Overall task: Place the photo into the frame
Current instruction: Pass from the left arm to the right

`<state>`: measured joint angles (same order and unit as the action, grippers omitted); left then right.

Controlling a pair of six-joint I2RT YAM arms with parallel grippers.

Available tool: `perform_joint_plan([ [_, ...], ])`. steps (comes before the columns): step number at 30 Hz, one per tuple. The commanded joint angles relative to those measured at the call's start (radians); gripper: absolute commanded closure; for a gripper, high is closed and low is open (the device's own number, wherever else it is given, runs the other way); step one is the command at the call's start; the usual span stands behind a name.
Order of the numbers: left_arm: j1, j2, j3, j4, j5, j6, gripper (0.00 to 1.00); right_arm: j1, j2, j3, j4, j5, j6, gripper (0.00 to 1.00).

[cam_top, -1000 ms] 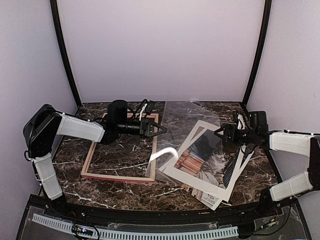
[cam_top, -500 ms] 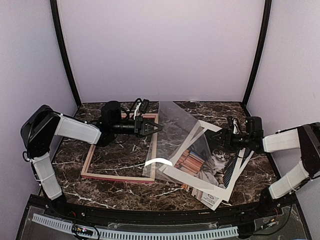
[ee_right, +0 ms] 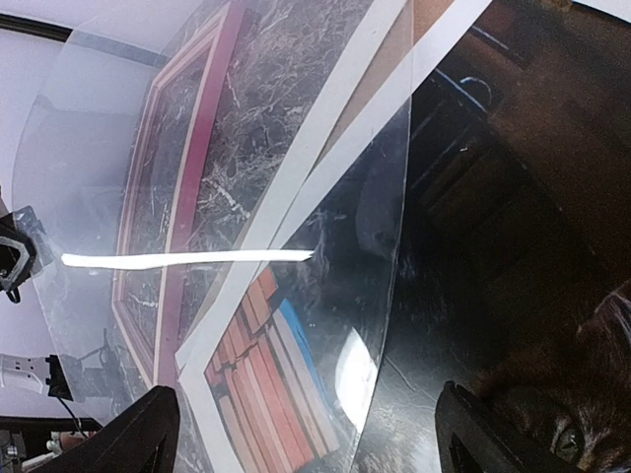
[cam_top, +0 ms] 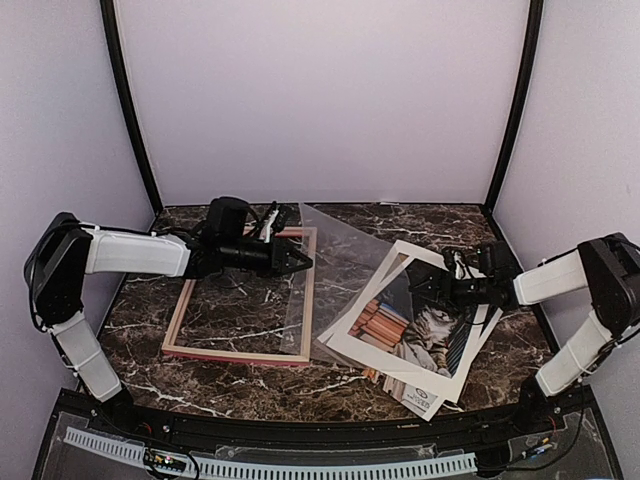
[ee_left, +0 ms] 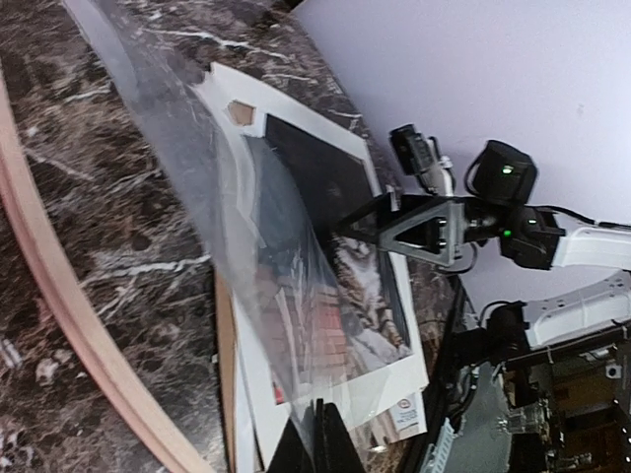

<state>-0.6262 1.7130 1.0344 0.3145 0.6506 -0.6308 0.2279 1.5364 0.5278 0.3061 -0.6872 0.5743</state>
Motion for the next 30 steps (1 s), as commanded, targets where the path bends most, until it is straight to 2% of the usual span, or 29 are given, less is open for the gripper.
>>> perform_joint_plan([
  [1, -0.002, -0.034, 0.041, -0.278, -0.200, 0.126, 1.00, 0.020, 0.019, 0.039, -0.032, 0.041, -0.014, 0.09],
  [6, -0.019, -0.029, 0.061, -0.405, -0.339, 0.172, 1.00, 0.037, 0.038, 0.051, -0.054, 0.069, -0.017, 0.09],
  [11, -0.020, -0.039, 0.047, -0.434, -0.375, 0.191, 1.00, 0.059, 0.062, 0.069, -0.056, 0.081, -0.021, 0.09],
  [15, -0.020, -0.067, -0.011, -0.338, -0.325, 0.208, 1.00, 0.072, 0.082, 0.084, -0.046, 0.075, -0.027, 0.09],
  [25, -0.020, -0.140, -0.167, 0.027, -0.133, 0.235, 1.00, 0.076, 0.131, 0.120, -0.013, 0.025, -0.056, 0.13],
  [30, -0.020, -0.177, -0.221, 0.135, -0.078, 0.226, 1.00, 0.076, 0.137, 0.131, 0.004, -0.005, -0.077, 0.15],
])
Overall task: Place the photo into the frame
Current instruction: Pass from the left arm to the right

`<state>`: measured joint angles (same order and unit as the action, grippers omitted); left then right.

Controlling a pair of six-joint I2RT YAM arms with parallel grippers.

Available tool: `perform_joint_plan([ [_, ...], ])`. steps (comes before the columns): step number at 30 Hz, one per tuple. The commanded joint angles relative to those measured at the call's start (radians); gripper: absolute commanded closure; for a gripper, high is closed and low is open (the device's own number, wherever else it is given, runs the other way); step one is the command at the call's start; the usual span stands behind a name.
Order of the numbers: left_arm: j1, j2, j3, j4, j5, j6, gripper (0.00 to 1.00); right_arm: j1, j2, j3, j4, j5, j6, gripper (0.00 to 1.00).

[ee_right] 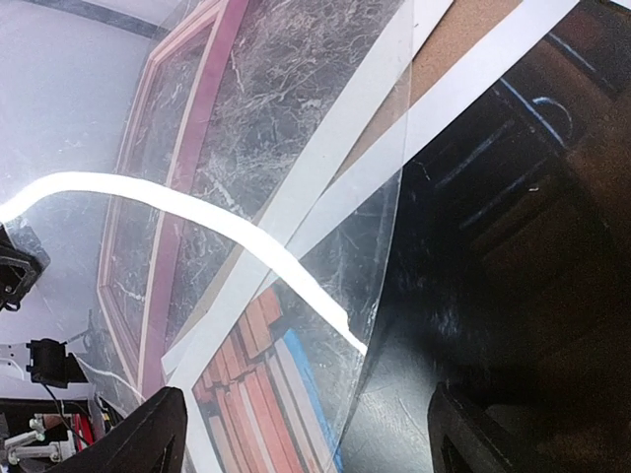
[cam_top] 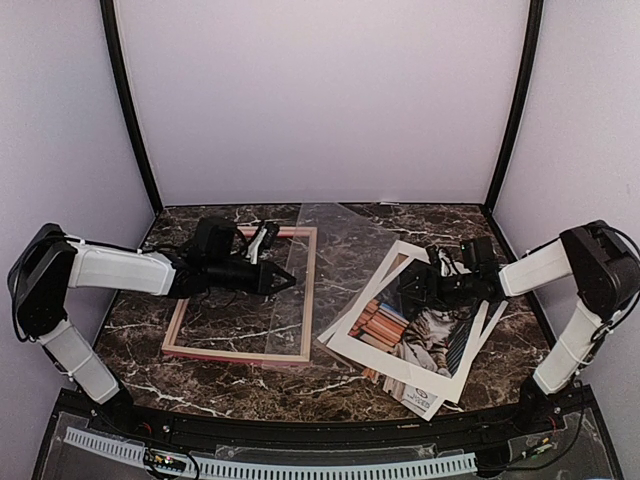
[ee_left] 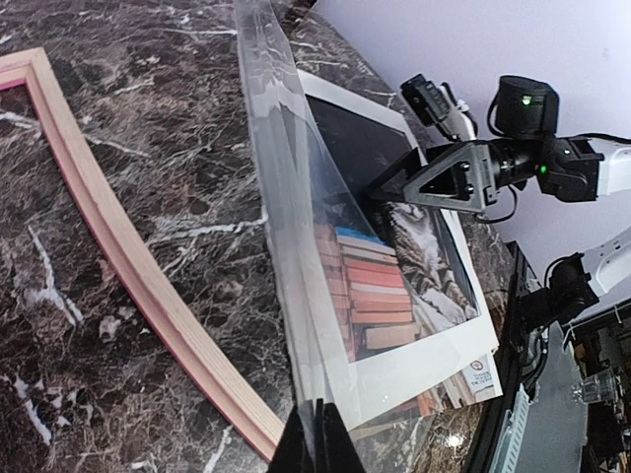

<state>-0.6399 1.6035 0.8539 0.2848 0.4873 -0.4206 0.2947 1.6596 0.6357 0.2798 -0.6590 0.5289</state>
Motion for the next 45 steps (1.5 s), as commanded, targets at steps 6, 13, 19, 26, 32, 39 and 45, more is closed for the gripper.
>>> perform_joint_plan([
  [6, -0.006, -0.090, -0.076, 0.250, 0.134, 0.005, 1.00, 0.009, 0.027, 0.025, 0.057, -0.060, -0.055, 0.16],
  [13, -0.006, -0.087, -0.101, 0.336, 0.182, -0.035, 1.00, 0.009, 0.041, 0.011, 0.129, -0.123, -0.061, 0.20],
  [19, -0.004, -0.074, -0.123, 0.393, 0.194, -0.072, 1.00, 0.019, 0.040, -0.014, 0.224, -0.213, -0.037, 0.28],
  [26, 0.005, -0.057, -0.148, 0.475, 0.214, -0.131, 1.00, 0.027, 0.045, -0.032, 0.285, -0.254, -0.020, 0.40],
  [32, 0.029, -0.063, -0.162, 0.445, 0.167, -0.143, 1.00, 0.027, -0.011, -0.056, 0.289, -0.274, -0.026, 0.50],
  [39, 0.044, -0.051, -0.169, 0.406, 0.099, -0.162, 1.00, 0.027, -0.075, -0.071, 0.306, -0.309, -0.016, 0.58],
  [45, 0.043, -0.034, -0.163, 0.396, 0.106, -0.165, 1.00, 0.027, -0.096, -0.048, 0.270, -0.306, -0.015, 0.65],
])
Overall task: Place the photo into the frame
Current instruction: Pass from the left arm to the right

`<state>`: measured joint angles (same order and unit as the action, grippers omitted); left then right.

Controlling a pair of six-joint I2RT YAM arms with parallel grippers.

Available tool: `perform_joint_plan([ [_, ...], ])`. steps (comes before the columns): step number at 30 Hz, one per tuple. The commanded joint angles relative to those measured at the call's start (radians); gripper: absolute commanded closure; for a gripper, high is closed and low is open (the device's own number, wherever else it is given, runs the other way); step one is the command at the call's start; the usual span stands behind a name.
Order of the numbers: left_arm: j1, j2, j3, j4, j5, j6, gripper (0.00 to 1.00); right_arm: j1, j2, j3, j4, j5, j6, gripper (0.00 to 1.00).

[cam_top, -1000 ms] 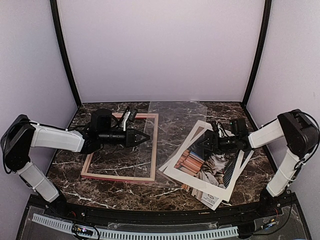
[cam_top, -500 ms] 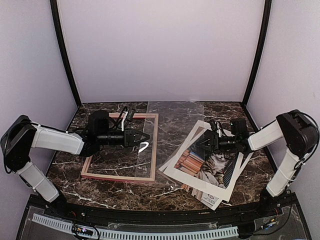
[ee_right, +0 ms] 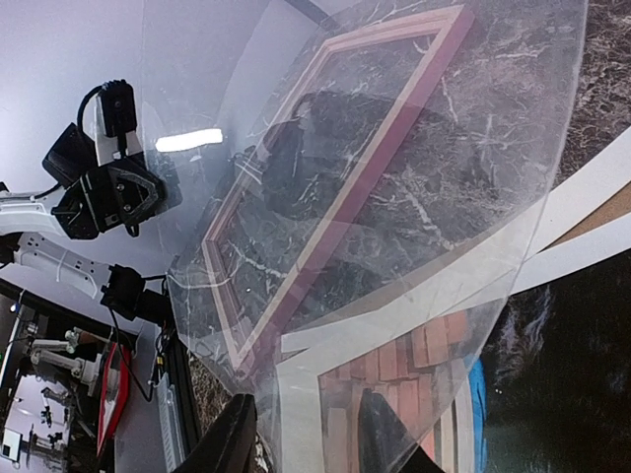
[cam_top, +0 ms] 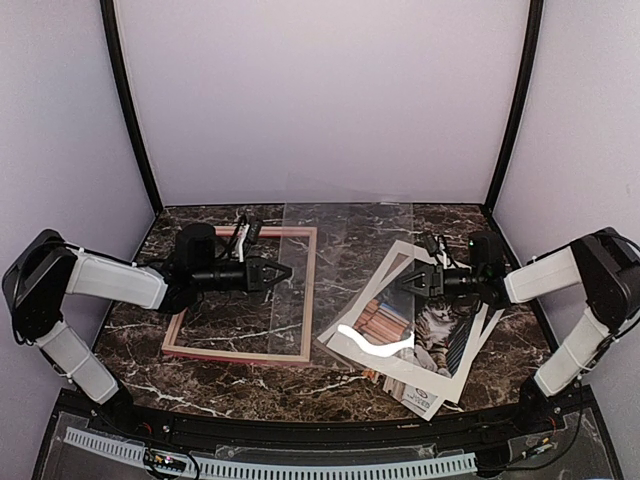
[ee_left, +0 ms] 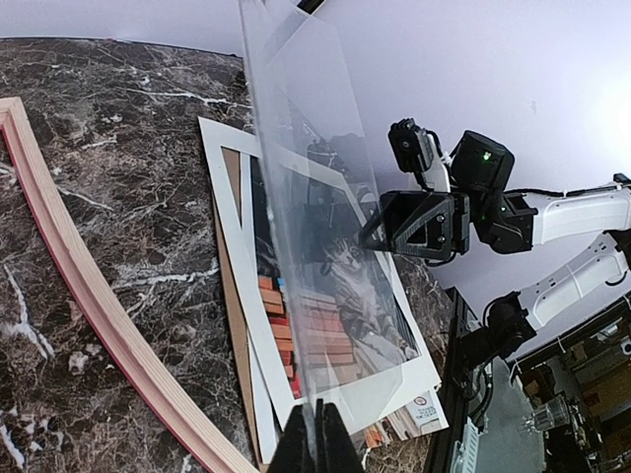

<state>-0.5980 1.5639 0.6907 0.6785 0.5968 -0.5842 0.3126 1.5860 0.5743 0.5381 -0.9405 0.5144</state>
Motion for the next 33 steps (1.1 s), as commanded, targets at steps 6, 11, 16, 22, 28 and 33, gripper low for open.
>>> perform_joint_plan([
  [6, 0.002, 0.020, 0.010, -0.016, 0.012, 0.008, 1.00, 0.012, -0.014, 0.033, 0.002, -0.027, 0.011, 0.74],
  [11, 0.001, 0.032, 0.014, -0.018, 0.022, 0.006, 1.00, 0.014, -0.014, 0.044, 0.002, -0.026, 0.022, 0.82],
  [16, 0.002, 0.044, 0.021, -0.014, 0.035, 0.003, 1.00, 0.016, -0.014, 0.059, 0.001, -0.025, 0.029, 0.87],
  [22, 0.001, 0.046, 0.021, -0.017, 0.030, 0.003, 1.00, 0.016, -0.017, 0.073, -0.023, -0.015, 0.021, 0.97],
  [28, 0.003, 0.045, 0.020, -0.029, 0.003, 0.000, 1.00, 0.015, -0.025, 0.086, -0.070, 0.011, 0.002, 1.00],
  [33, 0.003, 0.047, 0.012, -0.019, -0.012, -0.025, 0.99, 0.016, -0.040, 0.112, -0.124, 0.022, -0.009, 1.00],
])
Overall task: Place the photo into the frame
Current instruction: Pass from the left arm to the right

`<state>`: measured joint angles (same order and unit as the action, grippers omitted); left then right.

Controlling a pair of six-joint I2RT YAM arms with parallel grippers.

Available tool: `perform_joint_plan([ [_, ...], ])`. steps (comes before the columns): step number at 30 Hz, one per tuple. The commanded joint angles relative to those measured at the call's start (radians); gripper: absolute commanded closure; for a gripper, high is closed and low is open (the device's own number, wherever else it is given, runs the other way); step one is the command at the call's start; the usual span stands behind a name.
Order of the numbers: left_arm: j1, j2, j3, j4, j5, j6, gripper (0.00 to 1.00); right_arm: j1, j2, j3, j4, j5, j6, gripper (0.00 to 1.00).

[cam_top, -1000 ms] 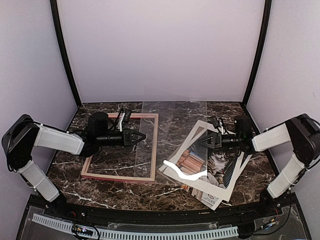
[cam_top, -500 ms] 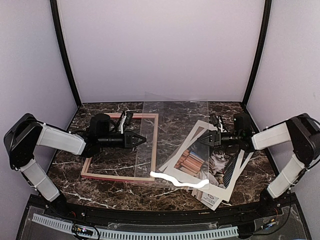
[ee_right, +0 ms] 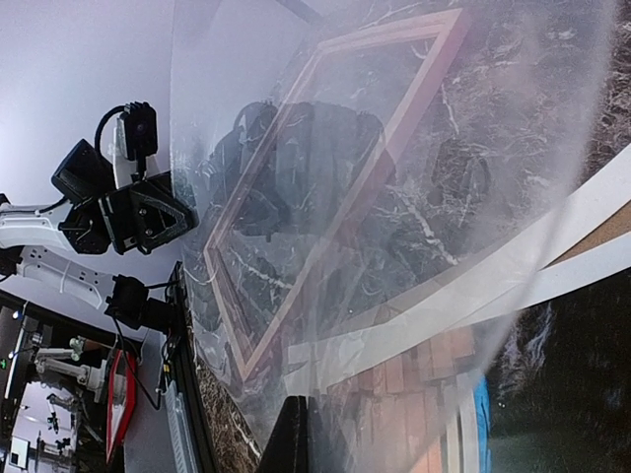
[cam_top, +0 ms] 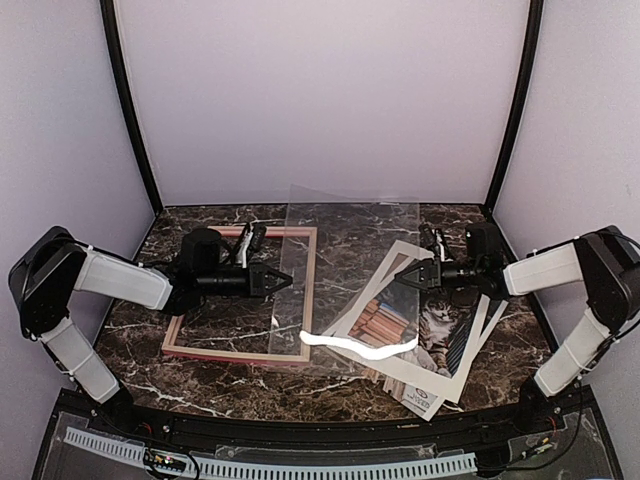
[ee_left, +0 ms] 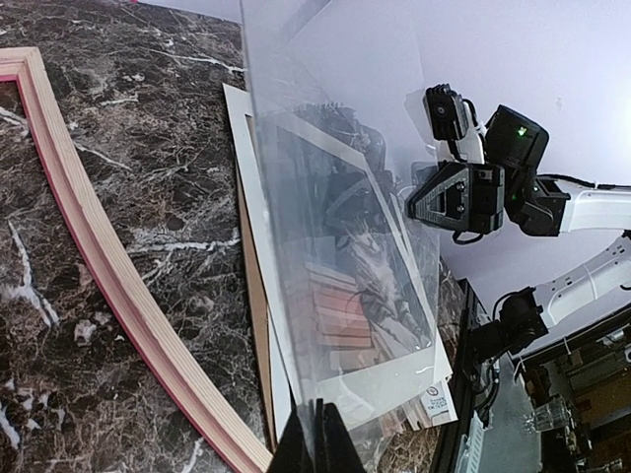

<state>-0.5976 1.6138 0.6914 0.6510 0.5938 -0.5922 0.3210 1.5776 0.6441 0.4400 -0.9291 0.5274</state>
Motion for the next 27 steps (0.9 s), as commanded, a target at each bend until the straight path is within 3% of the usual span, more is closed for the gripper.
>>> perform_joint_plan([
  [1, 0.002, -0.004, 0.008, 0.014, -0.011, -0.026, 0.97, 0.007, -0.031, 0.053, -0.040, 0.009, -0.024, 1.00],
  [4, 0.002, -0.013, 0.005, 0.003, -0.033, -0.029, 0.86, 0.006, -0.032, 0.089, -0.090, 0.000, -0.020, 1.00],
  [6, 0.006, -0.026, 0.007, -0.026, -0.057, -0.020, 0.73, 0.007, -0.031, 0.118, -0.137, -0.009, -0.017, 1.00],
  [8, 0.019, -0.046, 0.013, -0.071, -0.085, 0.000, 0.53, 0.007, -0.037, 0.143, -0.173, -0.024, -0.006, 1.00],
  [10, 0.044, -0.069, 0.024, -0.140, -0.116, 0.020, 0.44, 0.007, -0.047, 0.158, -0.214, -0.034, 0.006, 1.00],
  [18, 0.210, -0.137, 0.162, -0.579, -0.349, 0.139, 0.23, 0.007, -0.133, 0.217, -0.310, -0.057, 0.057, 1.00],
  [21, 0.297, -0.107, 0.213, -0.727, -0.446, 0.180, 0.20, 0.007, -0.158, 0.251, -0.324, -0.067, 0.080, 1.00],
  [27, 0.431, 0.010, 0.304, -0.832, -0.601, 0.253, 0.19, 0.007, -0.167, 0.329, -0.384, -0.090, 0.071, 1.00],
])
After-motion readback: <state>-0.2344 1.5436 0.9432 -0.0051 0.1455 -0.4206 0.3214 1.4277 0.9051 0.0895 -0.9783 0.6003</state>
